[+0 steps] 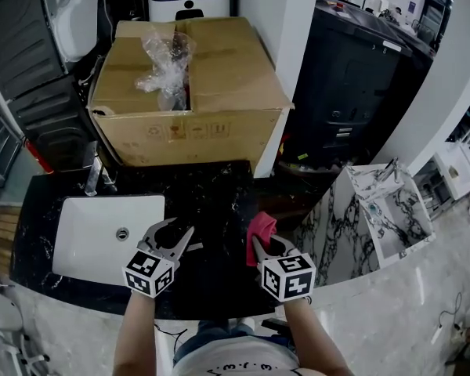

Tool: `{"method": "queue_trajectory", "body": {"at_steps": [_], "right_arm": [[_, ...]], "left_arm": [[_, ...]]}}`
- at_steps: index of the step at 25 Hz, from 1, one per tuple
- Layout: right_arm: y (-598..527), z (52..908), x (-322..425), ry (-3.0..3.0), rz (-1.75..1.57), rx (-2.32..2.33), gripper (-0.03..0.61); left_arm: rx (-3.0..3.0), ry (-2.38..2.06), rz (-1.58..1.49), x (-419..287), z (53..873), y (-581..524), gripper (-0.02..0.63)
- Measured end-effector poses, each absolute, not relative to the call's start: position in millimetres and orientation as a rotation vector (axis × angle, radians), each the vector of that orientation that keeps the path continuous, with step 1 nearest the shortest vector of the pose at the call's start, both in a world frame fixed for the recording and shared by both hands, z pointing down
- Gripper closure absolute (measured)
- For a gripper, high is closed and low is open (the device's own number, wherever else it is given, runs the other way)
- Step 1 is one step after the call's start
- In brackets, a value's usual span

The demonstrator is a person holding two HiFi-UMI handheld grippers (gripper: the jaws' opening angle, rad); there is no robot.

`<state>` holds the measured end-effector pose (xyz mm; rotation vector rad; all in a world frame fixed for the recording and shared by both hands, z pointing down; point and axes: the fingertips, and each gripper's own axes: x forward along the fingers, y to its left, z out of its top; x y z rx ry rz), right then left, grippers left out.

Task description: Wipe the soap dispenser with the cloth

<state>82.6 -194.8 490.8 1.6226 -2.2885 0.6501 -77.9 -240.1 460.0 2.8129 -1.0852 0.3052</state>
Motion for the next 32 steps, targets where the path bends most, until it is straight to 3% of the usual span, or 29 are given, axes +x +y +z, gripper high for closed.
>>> {"method": "queue_trajectory", "body": {"at_steps": [2,8,12,14,15,16,25,32], "right_arm": [[-196.7,490.3,78.1,-2.298,0.646,1.609,0.529],[-201.6,487.1,68.4,-2.322,0.635,1.588,0.529],[-201.4,485.7,64.3,-2.331,0.632,1.578,0.529],[-200.3,485.9,64.5,-2.331,0.633,1.577,0.529],[-199.6,486.2,65.2,-2.33,0.635,1.579,0.529],[-198.8,486.5,66.3,-2.327,0.637,1.583,0.529],[-197.1,481.0,64.4,-2.368,0.64,1.554,0.529],[-193.1,461.2,11.7,-2.547,0.605,1.333,0.529]], "left_arm": [[2.714,-1.235,0.256,-88.0,459.0,-242.8,0.486],[2.454,-1.646,0.198,-86.9,461.1,-234.2,0.385],[2.264,-1.923,0.219,-92.1,460.1,-239.9,0.388],[2.173,-1.982,0.218,-98.5,460.5,-246.7,0.434],[2.16,-1.98,0.228,-99.2,460.3,-249.6,0.49],[2.168,-1.956,0.234,-98.0,460.0,-251.8,0.498],[2.29,-1.214,-0.258,-82.0,457.9,-245.8,0.506],[2.159,-1.155,-0.394,-105.8,470.2,-245.2,0.508]]}}
